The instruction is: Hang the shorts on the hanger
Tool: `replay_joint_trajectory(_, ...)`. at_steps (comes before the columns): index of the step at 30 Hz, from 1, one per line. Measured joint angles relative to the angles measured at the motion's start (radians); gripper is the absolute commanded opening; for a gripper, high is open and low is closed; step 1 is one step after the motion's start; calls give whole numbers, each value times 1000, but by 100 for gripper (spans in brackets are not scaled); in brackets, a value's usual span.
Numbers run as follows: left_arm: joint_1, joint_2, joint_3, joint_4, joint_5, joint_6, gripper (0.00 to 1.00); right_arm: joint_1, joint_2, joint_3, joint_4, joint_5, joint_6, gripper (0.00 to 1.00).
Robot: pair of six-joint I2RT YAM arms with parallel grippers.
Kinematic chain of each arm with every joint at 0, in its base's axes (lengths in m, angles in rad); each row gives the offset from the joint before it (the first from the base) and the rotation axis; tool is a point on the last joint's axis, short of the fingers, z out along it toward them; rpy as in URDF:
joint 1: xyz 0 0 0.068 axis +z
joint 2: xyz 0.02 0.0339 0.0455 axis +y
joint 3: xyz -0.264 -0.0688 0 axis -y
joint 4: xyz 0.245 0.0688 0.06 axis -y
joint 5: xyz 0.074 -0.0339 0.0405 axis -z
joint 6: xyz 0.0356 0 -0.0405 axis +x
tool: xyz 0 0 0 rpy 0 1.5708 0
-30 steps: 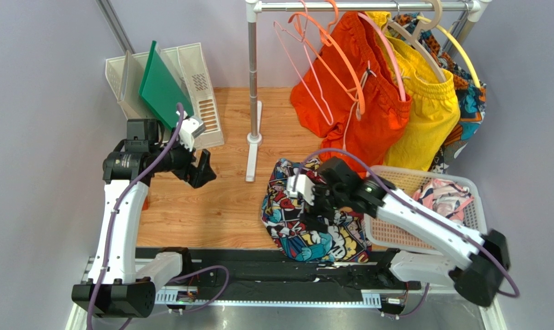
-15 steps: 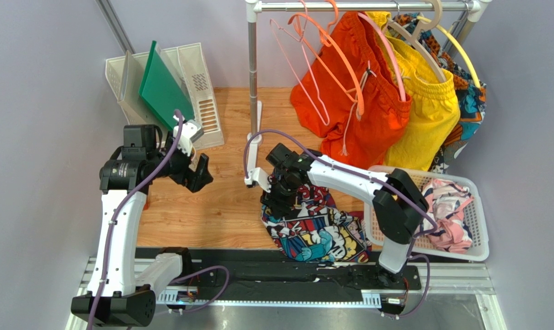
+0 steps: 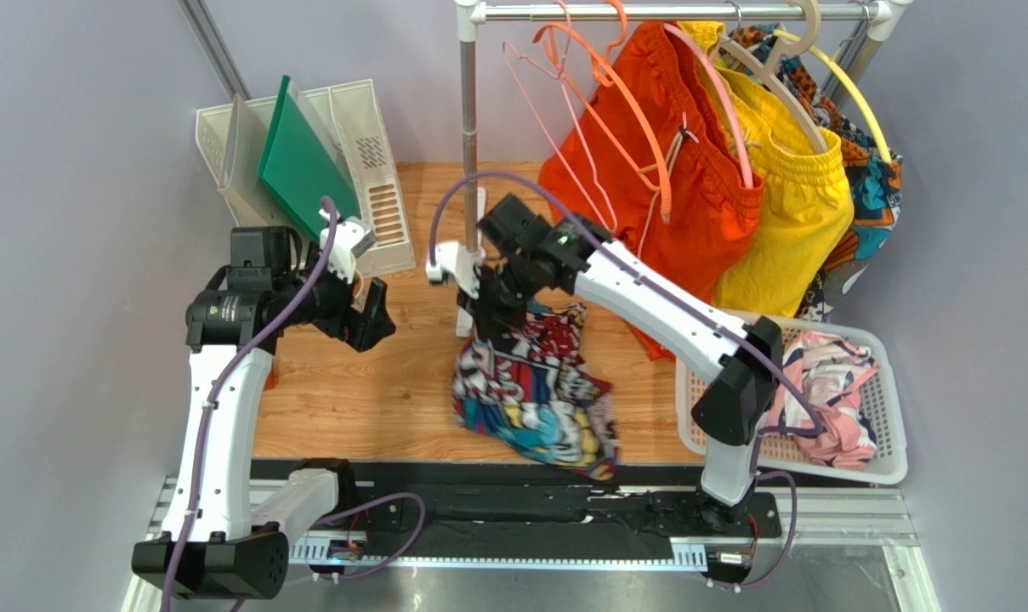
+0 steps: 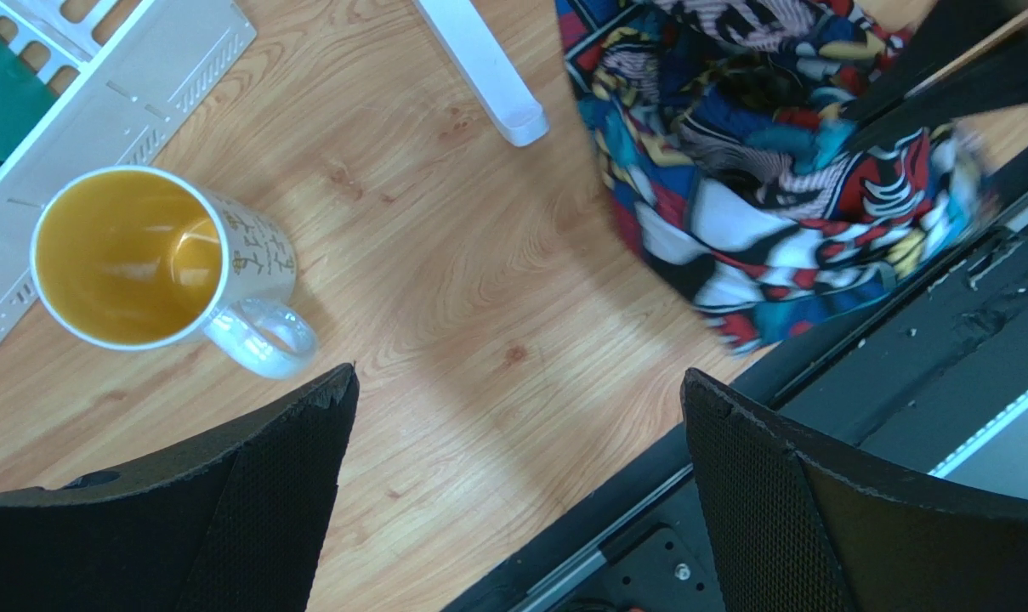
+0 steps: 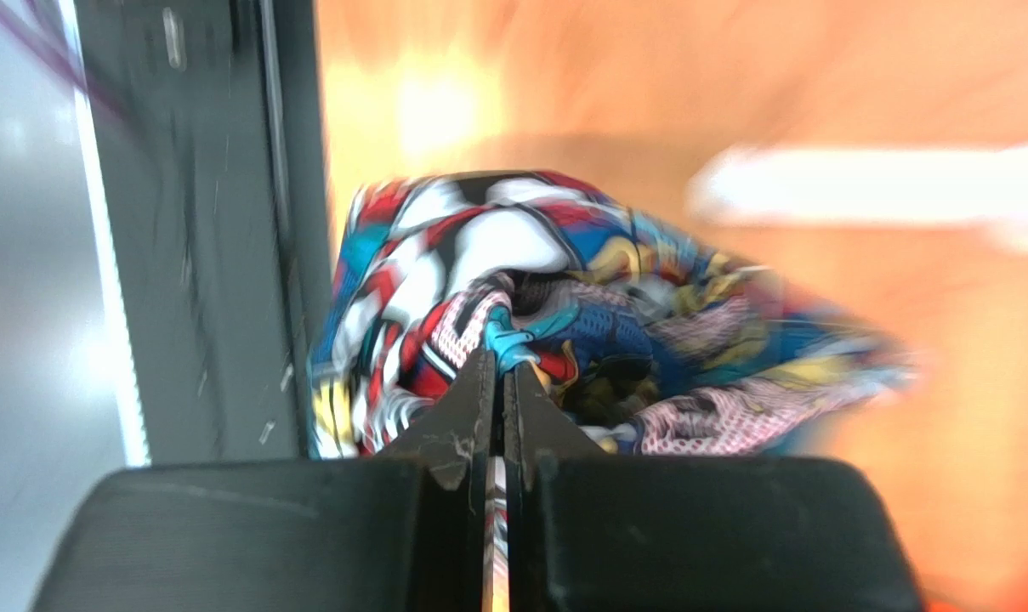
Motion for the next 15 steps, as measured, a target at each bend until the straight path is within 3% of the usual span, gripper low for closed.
replay_joint_trajectory(5,0,52,62,8,2,-43,98,-4,-69,274,5,19,7,0)
replay_joint_trajectory(7,1,67,79,18,11,-60,98,-5,-190,228,12,16,-2,0)
replay_joint_trajectory(9,1,72,83,26,29,-69,98,-1,-385,40,32,3,-24,4)
replay_joint_trajectory(10,0,72,83,28,39,-71,98,3,-468,-50,28,0,-36,15)
replay_joint_trajectory(11,0,72,82,31,52,-70,98,10,-547,-155,31,-2,-50,54)
replay_joint_trajectory(13,1,71,78,34,71,-60,97,33,-713,-412,6,-9,-78,87)
replay_joint_trajectory(15,1,74,68,26,87,-29,97,50,-807,-623,-24,-8,-89,93)
